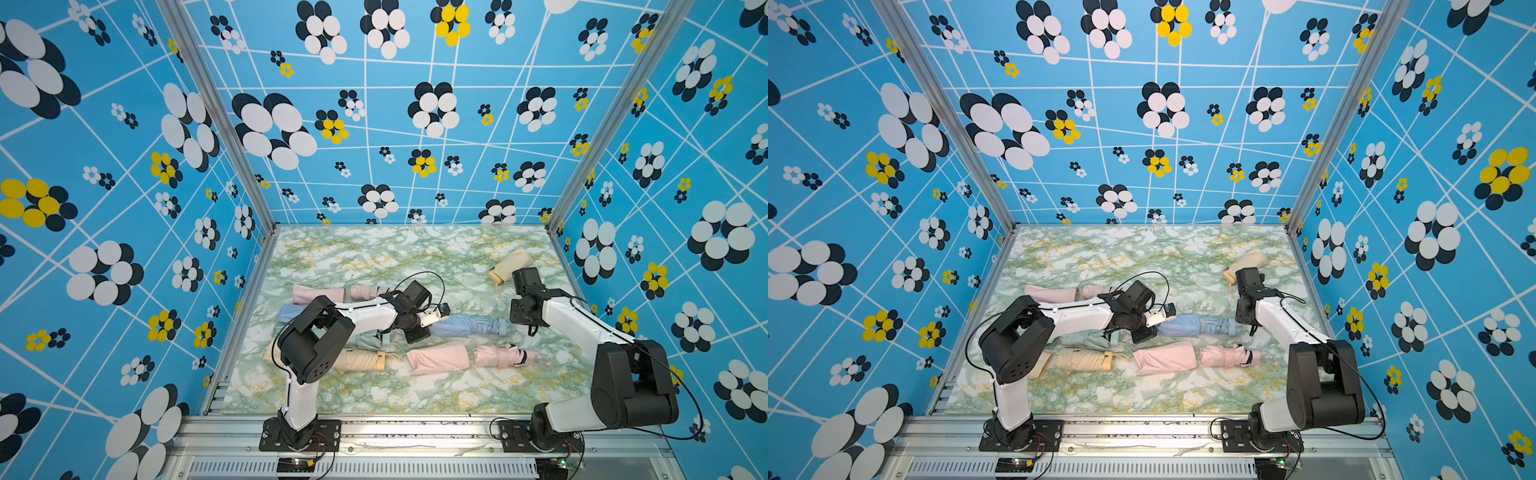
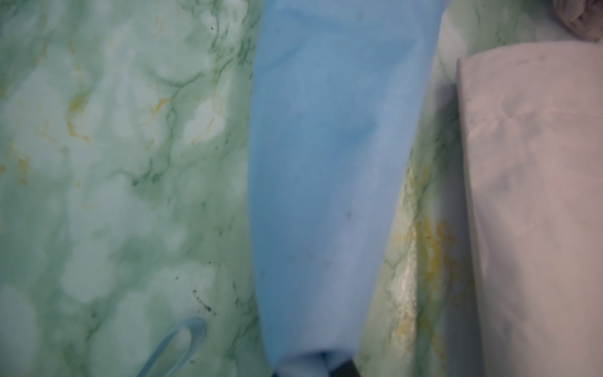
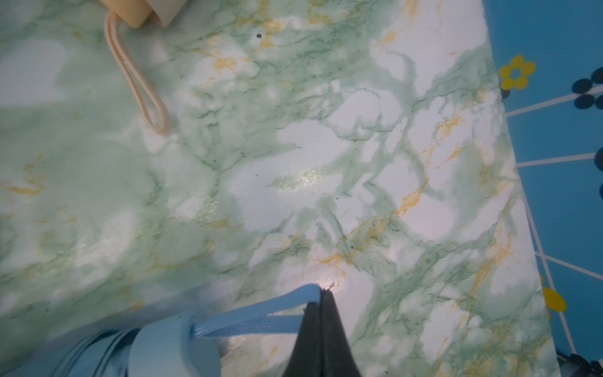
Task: Take umbrellas out of sleeves
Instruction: Take out the umbrella from the umbrella sleeve.
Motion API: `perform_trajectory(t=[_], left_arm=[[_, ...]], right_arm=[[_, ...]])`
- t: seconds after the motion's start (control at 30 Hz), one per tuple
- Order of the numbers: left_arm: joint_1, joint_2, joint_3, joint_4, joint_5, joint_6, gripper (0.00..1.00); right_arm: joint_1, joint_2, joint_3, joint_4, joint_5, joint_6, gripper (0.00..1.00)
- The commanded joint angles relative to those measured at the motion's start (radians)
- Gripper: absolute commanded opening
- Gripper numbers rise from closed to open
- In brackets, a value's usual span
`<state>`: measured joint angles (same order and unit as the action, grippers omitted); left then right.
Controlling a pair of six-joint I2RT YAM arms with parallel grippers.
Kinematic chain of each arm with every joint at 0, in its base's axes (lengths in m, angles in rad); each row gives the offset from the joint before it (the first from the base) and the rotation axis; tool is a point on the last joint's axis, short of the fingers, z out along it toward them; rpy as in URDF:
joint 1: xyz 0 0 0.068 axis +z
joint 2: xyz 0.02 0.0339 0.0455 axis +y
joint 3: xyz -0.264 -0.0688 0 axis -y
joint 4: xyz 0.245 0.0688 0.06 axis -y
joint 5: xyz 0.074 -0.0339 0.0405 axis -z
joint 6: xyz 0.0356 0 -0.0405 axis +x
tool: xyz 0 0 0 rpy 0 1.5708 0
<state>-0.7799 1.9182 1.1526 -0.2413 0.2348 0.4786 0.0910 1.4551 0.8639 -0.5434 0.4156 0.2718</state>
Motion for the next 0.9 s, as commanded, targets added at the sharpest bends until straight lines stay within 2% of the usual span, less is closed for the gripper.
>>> perform_trajectory(t=[0.0,0.5,0.8,0.87], left_arm=[[-0.006,-0.021,-0.031,-0.08,-0.019,-0.015,0.0],[-0.016,-0.036,-0.045,-0.081,-0.024,-0.029,0.0],[-0.018,-0.036,-0.046,-0.082,-0.023,-0.03,0.0],[-0.017,-0.037,-0.045,-0.082,-0.022,-0.029,0.05]], right_arm=[[-0.006,-0.022,0.014,-0.027,0.058,-0.006,0.0],[-0.007,-0.056,0.002,-0.025,0.201,-0.013,0.0],[-0.008,-0.025,0.019,-0.008,0.221,-0.011,0.0],[-0.007,-0.017,0.025,-0.01,0.219,-0.009,0.0]])
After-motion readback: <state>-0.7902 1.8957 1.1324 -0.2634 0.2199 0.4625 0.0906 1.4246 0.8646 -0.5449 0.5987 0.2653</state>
